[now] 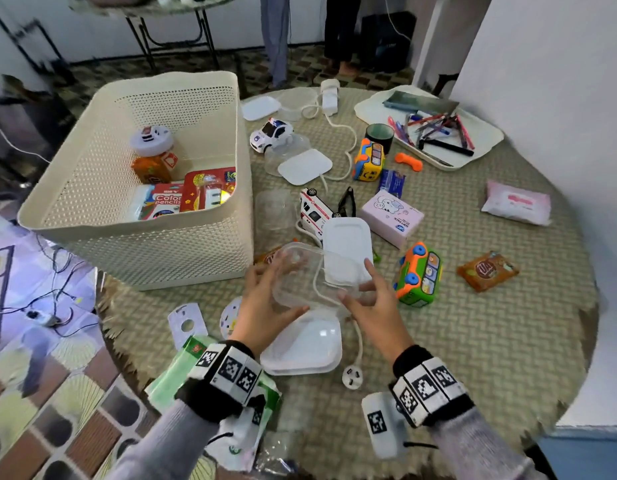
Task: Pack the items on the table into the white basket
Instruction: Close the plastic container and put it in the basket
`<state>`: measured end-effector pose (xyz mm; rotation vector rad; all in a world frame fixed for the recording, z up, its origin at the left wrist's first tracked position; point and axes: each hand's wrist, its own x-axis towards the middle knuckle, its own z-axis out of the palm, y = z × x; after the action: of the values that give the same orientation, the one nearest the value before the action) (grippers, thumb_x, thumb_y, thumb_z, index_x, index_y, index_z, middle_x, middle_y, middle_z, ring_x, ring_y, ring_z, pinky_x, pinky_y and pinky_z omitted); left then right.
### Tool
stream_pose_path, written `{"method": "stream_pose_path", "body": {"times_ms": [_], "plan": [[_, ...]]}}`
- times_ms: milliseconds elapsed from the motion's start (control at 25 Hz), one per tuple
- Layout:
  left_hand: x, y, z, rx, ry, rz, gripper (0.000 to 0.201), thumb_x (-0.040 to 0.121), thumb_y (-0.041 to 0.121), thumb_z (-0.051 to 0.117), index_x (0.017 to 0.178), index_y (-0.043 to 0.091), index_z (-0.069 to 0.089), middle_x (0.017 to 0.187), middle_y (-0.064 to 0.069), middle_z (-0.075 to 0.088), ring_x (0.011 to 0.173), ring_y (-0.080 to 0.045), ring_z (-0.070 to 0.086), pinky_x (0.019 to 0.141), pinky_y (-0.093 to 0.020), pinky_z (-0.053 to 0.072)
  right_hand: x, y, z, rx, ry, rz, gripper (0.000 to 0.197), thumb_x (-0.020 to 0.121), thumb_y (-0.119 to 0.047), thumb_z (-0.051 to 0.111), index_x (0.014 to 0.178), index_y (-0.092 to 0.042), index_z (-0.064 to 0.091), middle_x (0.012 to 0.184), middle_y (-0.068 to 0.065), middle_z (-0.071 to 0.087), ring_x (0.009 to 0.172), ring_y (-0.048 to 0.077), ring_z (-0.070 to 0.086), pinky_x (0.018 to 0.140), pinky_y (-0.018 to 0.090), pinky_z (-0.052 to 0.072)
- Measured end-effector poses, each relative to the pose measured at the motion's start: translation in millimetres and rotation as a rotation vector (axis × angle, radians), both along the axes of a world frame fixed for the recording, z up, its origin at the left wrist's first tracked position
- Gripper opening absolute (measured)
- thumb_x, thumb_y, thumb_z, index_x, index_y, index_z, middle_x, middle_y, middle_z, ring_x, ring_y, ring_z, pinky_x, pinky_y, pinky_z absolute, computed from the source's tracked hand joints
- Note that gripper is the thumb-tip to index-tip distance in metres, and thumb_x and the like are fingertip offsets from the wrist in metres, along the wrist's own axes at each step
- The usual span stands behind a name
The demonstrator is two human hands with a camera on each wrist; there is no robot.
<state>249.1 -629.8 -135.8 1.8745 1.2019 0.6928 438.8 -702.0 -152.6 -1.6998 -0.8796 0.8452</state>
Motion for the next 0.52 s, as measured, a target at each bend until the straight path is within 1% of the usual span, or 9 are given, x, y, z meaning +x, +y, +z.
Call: {"method": "stream_pose_path", "body": {"times_ms": [80,120,160,200,280,360,400,440,520], "plan": [[17,-14,4,-0.036,-0.106,-0.027,0.085,0.069,0.016,0.084,0.140,0.030,0.040,0.133,0.003,0.042,0.114,-0.013,0.052,0.088,-0.018,0.050,20,-14,6,0.014,0.015,-0.015,0.068,0.080,-0.025,0.074,0.139,-0.023,0.040,0.108,0.009,0.048,0.073,0.003,0.054,0.069,0.013,0.050],[26,-22,5,-0.043,-0.139,-0.040,0.082,0.070,0.017,0.084,0.139,0.028,0.041,0.134,0.005,0.047,0.113,-0.010,0.053,0.086,-0.013,0.049,31,-21,7,0.028,0.024,-0.024,0.064,0.080,-0.029,0.073,0.137,-0.022,0.044,0.110,0.013,0.049,0.076,0.005,0.055,0.073,0.021,0.054],[34,-30,7,-0.046,-0.152,-0.041,0.079,0.071,0.019,0.083,0.139,0.025,0.041,0.131,0.010,0.050,0.112,-0.007,0.053,0.084,-0.009,0.046,40,-29,7,0.046,0.045,-0.035,0.058,0.080,-0.033,0.071,0.133,-0.024,0.048,0.111,0.015,0.050,0.079,0.010,0.058,0.074,0.031,0.057],[42,-38,8,-0.054,-0.161,-0.030,0.077,0.072,0.022,0.082,0.138,0.023,0.041,0.128,0.015,0.052,0.111,-0.004,0.053,0.083,-0.008,0.044,49,-37,7,0.081,0.078,-0.046,0.052,0.079,-0.037,0.070,0.127,-0.027,0.053,0.109,0.016,0.051,0.081,0.016,0.060,0.072,0.037,0.059],[56,-50,11,-0.101,-0.207,0.032,0.074,0.076,0.028,0.078,0.138,0.023,0.039,0.126,0.015,0.053,0.111,-0.001,0.053,0.086,-0.013,0.044,60,-51,8,0.160,0.172,-0.068,0.040,0.075,-0.045,0.068,0.112,-0.032,0.059,0.106,0.016,0.057,0.084,0.022,0.063,0.070,0.044,0.059],[71,-62,11,-0.175,-0.287,0.113,0.067,0.081,0.028,0.072,0.139,0.020,0.039,0.122,0.008,0.058,0.106,-0.001,0.057,0.085,-0.015,0.048,72,-65,8,0.192,0.240,-0.130,0.022,0.082,-0.039,0.063,0.100,-0.026,0.060,0.099,0.013,0.065,0.087,0.025,0.065,0.070,0.046,0.058],[78,-67,10,-0.215,-0.322,0.143,0.061,0.084,0.026,0.070,0.138,0.017,0.042,0.119,0.005,0.061,0.102,0.000,0.059,0.081,-0.013,0.049,78,-72,7,0.189,0.257,-0.167,0.015,0.087,-0.032,0.061,0.095,-0.020,0.060,0.092,0.010,0.066,0.086,0.026,0.065,0.069,0.045,0.058],[84,-71,8,-0.243,-0.335,0.169,0.055,0.086,0.025,0.068,0.135,0.014,0.047,0.115,0.002,0.064,0.097,0.003,0.061,0.075,-0.009,0.049,84,-77,2,0.169,0.262,-0.203,0.015,0.090,-0.029,0.059,0.090,-0.014,0.060,0.087,0.008,0.066,0.086,0.027,0.065,0.068,0.043,0.058],[91,-78,-2,-0.250,-0.304,0.203,0.044,0.087,0.024,0.067,0.127,0.009,0.057,0.105,0.000,0.068,0.083,0.006,0.063,0.067,-0.006,0.047,96,-86,-8,0.118,0.268,-0.230,0.022,0.089,-0.027,0.062,0.087,-0.005,0.061,0.088,0.015,0.067,0.086,0.032,0.067,0.069,0.044,0.059]]}}
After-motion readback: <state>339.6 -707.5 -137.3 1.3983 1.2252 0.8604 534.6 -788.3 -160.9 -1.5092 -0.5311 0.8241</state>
